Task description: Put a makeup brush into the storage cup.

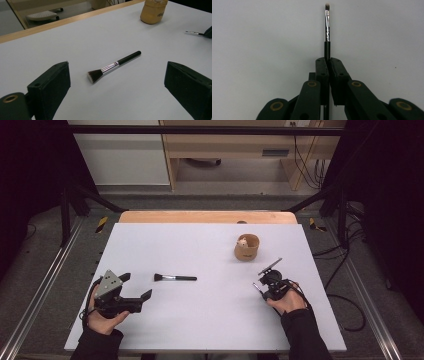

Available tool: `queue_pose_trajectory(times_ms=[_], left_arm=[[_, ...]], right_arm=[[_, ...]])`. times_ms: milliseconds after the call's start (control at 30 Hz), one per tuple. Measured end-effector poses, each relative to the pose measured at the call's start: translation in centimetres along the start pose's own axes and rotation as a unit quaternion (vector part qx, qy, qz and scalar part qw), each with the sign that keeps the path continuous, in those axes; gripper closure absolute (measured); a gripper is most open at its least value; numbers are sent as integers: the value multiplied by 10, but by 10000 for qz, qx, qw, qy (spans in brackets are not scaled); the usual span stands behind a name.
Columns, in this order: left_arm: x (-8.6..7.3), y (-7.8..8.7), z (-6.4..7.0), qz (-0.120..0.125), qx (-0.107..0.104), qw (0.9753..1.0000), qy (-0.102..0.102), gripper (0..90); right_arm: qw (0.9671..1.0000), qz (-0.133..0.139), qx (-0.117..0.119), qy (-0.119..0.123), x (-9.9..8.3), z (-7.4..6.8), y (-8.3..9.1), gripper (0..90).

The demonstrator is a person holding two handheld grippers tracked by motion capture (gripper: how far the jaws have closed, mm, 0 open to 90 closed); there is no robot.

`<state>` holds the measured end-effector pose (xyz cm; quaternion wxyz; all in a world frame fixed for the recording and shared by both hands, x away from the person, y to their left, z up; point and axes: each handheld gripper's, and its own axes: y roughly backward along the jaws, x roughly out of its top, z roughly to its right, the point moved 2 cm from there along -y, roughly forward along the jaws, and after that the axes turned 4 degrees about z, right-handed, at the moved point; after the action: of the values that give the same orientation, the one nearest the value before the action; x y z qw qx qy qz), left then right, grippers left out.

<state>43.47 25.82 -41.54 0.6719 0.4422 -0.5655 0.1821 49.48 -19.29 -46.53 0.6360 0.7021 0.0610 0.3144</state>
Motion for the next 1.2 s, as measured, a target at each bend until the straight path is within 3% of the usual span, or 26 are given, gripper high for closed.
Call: queue_pose_trajectory(times_ms=[300,700,967,1200], left_arm=[[0,2,-1,18,12,10000,36,58],[1,1,0,25,9,10000,22,58],[1,2,0,29,13,10000,18,59],[1,2,0,38,9,10000,19,59]], right_arm=[[9987,479,141,-87,-1,-3,17,857],[9928,1151,221,-261,-5,-1,38,858],[9839,1734,316,-297,-5,3,52,857],[9708,2342,314,-422,-7,7,65,858]])
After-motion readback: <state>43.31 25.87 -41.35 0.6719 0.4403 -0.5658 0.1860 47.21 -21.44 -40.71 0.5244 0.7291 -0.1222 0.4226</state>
